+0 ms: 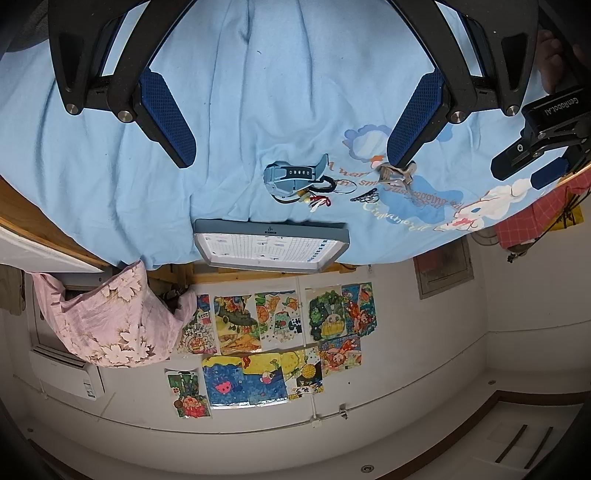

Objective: Organize jewelry

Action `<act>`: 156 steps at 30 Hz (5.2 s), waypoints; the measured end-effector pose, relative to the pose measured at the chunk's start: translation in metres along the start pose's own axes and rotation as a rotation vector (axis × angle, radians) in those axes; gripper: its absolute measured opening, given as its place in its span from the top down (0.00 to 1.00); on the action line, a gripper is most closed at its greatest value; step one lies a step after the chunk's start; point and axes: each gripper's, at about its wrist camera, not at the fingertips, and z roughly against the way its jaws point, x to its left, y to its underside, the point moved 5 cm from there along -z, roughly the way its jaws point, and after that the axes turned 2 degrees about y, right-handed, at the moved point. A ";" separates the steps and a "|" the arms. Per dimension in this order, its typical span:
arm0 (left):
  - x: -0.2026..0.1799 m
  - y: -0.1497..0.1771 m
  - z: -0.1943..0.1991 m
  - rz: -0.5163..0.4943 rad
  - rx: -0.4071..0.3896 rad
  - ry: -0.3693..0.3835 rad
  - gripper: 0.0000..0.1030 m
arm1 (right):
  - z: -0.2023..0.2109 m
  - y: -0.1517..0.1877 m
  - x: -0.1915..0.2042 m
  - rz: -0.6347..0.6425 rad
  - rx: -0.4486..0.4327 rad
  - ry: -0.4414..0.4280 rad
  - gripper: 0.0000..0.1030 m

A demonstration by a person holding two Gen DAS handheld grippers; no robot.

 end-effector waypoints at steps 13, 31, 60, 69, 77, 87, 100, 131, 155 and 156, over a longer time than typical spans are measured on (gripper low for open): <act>0.000 0.000 0.000 0.000 0.001 0.001 0.00 | 0.000 0.000 0.000 0.001 -0.001 0.001 0.01; 0.000 0.000 0.000 0.001 0.003 0.001 0.00 | -0.001 0.001 -0.001 0.000 -0.001 0.000 0.01; 0.000 0.000 0.000 0.002 0.004 0.001 0.00 | 0.000 0.001 -0.002 -0.003 -0.001 -0.001 0.01; 0.004 0.002 -0.003 0.013 0.029 0.000 0.00 | -0.001 0.000 0.002 -0.001 -0.002 0.013 0.01; 0.011 -0.005 -0.038 0.052 0.107 0.034 0.00 | -0.016 -0.010 0.010 0.038 0.036 -0.022 0.01; 0.006 -0.016 -0.117 0.036 0.228 0.118 0.00 | -0.080 -0.049 -0.013 0.039 0.126 -0.115 0.01; 0.000 0.004 -0.196 0.038 0.374 0.211 0.08 | -0.210 -0.023 -0.003 -0.033 0.351 -0.159 0.32; -0.017 0.006 -0.185 0.006 0.368 0.292 0.48 | -0.219 0.006 0.002 -0.057 0.463 -0.250 0.81; -0.078 -0.093 -0.281 -0.008 0.277 0.251 0.59 | -0.264 -0.101 -0.051 -0.157 0.154 -0.139 0.85; -0.077 -0.097 -0.294 0.010 0.281 0.253 0.59 | -0.276 -0.105 -0.056 -0.162 0.147 -0.126 0.85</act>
